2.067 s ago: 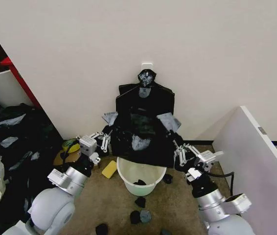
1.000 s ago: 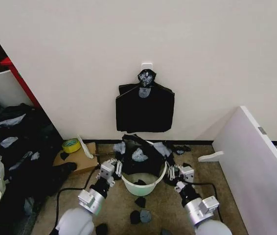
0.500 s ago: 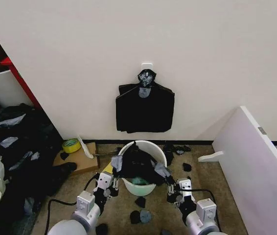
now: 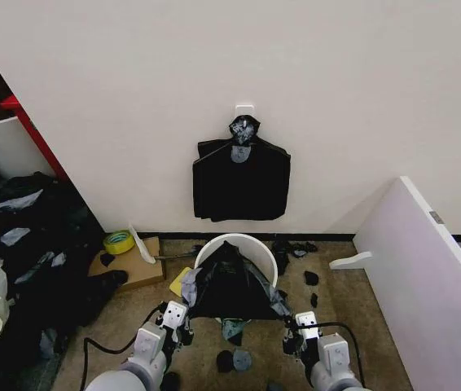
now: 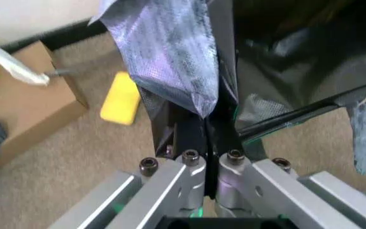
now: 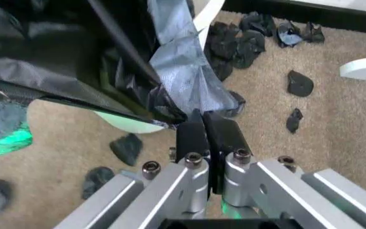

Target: Place the garbage bag over the trash bin.

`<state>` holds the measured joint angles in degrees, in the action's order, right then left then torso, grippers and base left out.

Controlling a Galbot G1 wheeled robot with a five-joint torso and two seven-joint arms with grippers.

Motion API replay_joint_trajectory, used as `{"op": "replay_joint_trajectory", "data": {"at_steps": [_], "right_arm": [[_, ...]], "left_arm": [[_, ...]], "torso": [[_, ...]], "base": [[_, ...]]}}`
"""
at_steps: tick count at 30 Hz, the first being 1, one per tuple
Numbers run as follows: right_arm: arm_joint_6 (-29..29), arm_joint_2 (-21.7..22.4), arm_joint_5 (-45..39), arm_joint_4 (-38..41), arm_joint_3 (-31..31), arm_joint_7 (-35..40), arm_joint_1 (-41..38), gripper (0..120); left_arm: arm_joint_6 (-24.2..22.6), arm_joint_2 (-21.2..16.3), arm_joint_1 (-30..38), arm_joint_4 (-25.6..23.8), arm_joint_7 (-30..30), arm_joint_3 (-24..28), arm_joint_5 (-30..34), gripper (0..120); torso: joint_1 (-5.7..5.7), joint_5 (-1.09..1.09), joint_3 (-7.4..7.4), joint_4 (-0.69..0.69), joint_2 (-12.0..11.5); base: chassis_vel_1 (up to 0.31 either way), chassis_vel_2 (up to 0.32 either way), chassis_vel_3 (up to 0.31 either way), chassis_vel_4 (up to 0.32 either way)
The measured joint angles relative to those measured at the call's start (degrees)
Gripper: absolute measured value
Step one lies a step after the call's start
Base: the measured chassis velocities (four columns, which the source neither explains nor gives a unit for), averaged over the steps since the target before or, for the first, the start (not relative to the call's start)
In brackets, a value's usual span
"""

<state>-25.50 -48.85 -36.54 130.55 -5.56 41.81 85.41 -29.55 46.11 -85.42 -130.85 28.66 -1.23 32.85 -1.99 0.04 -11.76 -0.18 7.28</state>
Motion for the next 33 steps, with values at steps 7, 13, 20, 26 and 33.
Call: {"op": "replay_joint_trajectory", "data": {"at_steps": [7,13,20,26,33], "right_arm": [[1.97,-1.29,5.97,-5.99,-0.60,-2.32,-1.13,0],[5.27,-3.02,13.08,-11.43,-0.61,-4.80,-1.91,0],[8.57,-5.12,19.02,-16.72,-0.91,-6.72,-3.20,0],[10.89,-6.22,21.28,-20.00,-0.58,-7.99,-4.50,0],[11.83,-7.38,21.21,-22.84,-0.35,-8.67,-5.60,0]], "left_arm": [[0.02,2.48,1.88,4.45,0.58,1.89,-0.51,0],[0.36,4.77,3.32,8.57,0.45,2.34,-1.41,0],[0.84,5.82,4.09,11.15,0.24,2.37,-1.93,0],[1.37,6.69,4.64,12.29,0.14,1.84,-1.83,0],[1.41,7.97,4.59,13.22,0.15,1.64,-1.64,0]], "torso": [[0.00,0.01,0.00,0.00,0.00],[0.00,0.00,0.00,0.00,0.00],[0.00,0.00,0.00,0.00,0.00],[0.00,0.00,0.00,0.00,0.00],[0.00,0.00,0.00,0.00,0.00]], "base": [[0.000,0.000,0.000,0.000],[0.000,0.000,0.000,0.000],[0.000,0.000,0.000,0.000],[0.000,0.000,0.000,0.000],[0.000,0.000,0.000,0.000]]}}
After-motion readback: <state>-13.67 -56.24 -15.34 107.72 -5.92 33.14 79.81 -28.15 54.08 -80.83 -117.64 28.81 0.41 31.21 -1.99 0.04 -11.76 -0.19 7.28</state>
